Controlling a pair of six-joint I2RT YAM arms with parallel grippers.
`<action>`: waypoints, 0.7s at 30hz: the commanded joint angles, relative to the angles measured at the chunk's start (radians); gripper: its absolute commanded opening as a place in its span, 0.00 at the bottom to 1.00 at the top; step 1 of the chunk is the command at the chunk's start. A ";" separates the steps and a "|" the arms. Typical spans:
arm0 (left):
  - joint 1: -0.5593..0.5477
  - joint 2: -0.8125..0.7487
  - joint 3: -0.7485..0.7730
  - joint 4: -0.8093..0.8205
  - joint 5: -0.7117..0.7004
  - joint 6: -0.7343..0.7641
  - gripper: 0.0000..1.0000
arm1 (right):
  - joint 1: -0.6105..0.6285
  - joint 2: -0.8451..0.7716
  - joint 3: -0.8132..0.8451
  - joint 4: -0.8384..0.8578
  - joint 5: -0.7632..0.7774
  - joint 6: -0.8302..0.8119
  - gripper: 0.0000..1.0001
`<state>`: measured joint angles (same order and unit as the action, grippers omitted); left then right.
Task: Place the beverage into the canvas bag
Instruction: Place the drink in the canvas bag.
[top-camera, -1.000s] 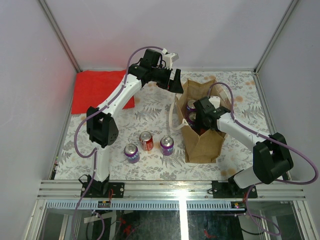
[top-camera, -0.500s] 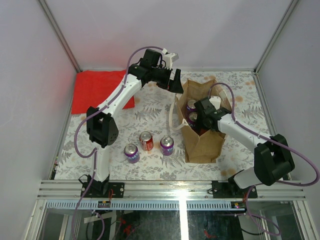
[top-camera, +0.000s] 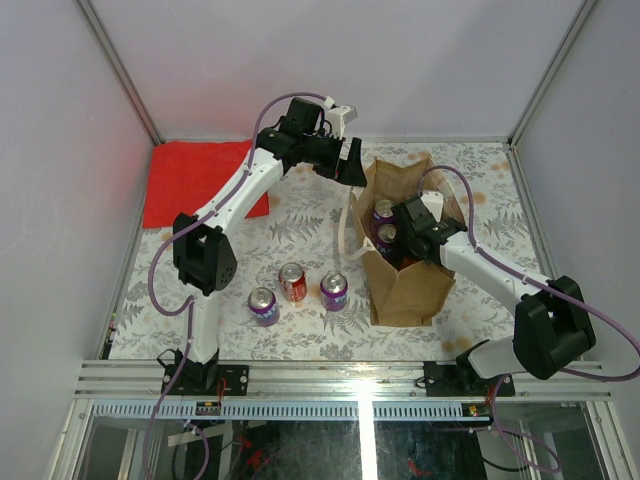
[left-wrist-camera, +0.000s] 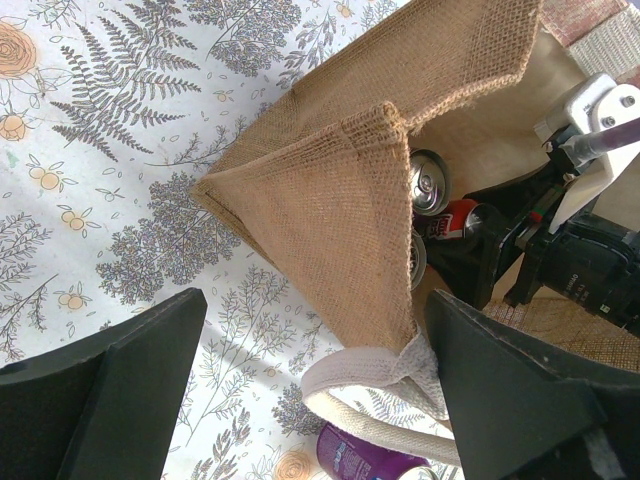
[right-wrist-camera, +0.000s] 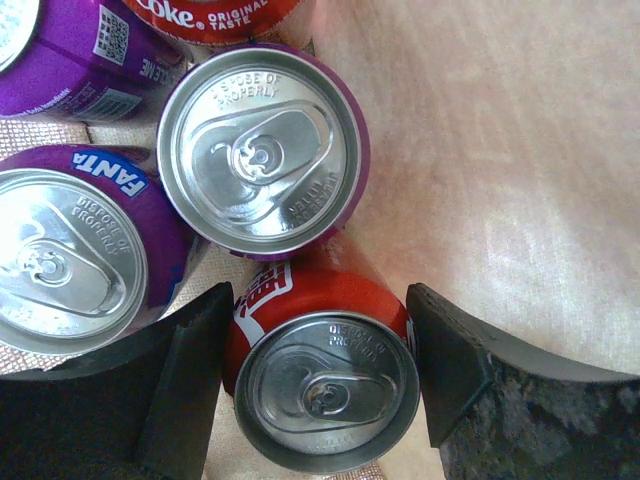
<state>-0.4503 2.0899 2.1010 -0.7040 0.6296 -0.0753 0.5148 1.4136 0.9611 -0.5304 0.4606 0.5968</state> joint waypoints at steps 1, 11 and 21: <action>0.013 0.003 -0.005 0.034 0.025 -0.016 0.90 | -0.003 -0.028 0.043 0.045 0.110 -0.023 0.31; 0.012 0.005 -0.013 0.034 0.037 -0.020 0.90 | -0.004 -0.024 0.041 0.068 0.119 -0.038 0.71; 0.018 0.012 -0.013 0.034 0.056 -0.019 0.90 | -0.004 -0.039 0.025 0.109 0.102 -0.059 0.84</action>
<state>-0.4427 2.0899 2.0953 -0.7036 0.6556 -0.0917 0.5152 1.4052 0.9619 -0.4690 0.4973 0.5507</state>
